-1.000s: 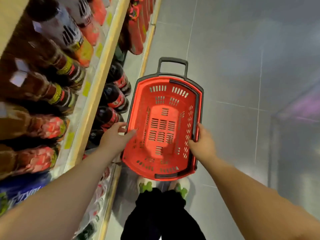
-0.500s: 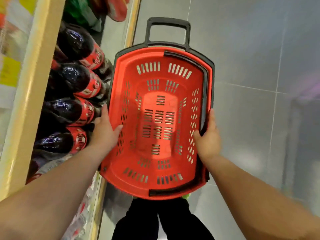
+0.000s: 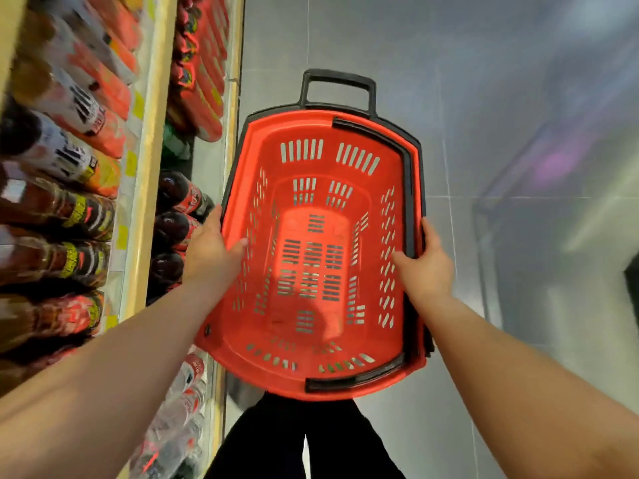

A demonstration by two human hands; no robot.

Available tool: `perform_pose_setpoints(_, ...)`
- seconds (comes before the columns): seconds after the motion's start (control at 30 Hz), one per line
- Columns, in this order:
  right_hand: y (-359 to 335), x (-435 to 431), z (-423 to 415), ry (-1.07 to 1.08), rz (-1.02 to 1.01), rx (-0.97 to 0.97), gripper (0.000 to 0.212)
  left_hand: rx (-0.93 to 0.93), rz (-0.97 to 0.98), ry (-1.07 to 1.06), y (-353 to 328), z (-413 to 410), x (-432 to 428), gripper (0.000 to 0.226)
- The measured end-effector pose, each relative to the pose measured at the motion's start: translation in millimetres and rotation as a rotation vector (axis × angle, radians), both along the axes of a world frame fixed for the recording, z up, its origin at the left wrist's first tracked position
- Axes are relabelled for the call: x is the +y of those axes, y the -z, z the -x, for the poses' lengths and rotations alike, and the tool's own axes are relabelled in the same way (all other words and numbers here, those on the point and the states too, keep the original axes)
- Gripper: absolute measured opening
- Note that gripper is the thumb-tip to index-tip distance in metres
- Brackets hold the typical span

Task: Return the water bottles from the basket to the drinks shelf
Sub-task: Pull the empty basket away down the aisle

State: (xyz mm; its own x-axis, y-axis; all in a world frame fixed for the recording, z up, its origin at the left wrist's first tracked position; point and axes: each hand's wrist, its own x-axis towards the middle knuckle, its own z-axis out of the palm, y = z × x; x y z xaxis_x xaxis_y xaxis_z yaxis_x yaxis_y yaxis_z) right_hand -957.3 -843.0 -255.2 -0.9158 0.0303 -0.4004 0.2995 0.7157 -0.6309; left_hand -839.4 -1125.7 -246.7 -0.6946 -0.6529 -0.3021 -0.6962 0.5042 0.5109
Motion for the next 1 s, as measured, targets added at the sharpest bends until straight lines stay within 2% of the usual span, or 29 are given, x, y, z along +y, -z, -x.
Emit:
perform_pose_setpoints(0.23,-98.1,53.0,-10.6,0.221,0.127,0.166,0.074,0.128,0.026,0.226,-94.1,42.4,30.8,0.073)
perform_pose_setpoints(0.47,-145.8,97.5,-49.9,0.541,0.039,0.250,0.074,0.191,-0.035,0.557,-123.2,100.3,71.4,0.071)
perform_pose_setpoints(0.73,-157.4,151.1,-175.2,1.025,-0.048,0.252,0.075,0.173,-0.107,1.010,-130.7,120.1,175.9,0.071)
perform_pose_setpoints(1.0,-152.4,209.0,-333.3,1.500,-0.101,0.283,0.073,0.180,-0.267,1.446,-141.5,57.3,334.4,0.067)
